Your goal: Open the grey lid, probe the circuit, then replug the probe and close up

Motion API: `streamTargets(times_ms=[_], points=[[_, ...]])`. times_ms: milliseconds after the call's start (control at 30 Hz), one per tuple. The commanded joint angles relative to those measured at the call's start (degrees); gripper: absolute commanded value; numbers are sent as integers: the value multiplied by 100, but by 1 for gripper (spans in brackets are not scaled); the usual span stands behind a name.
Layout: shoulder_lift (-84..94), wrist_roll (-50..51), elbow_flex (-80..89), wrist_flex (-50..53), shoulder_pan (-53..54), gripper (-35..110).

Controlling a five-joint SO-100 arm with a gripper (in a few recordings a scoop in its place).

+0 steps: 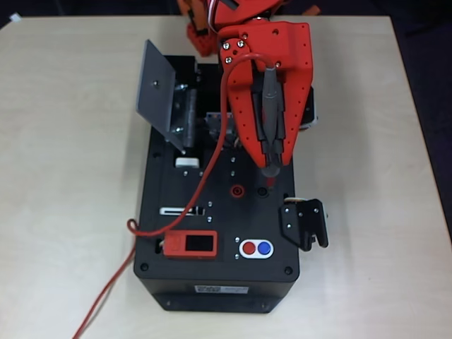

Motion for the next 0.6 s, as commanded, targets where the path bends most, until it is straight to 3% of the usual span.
streamTargets(times_ms=[0, 567], points=[[44, 53, 79, -53, -70, 0], [79, 0, 308, 167, -26, 0]])
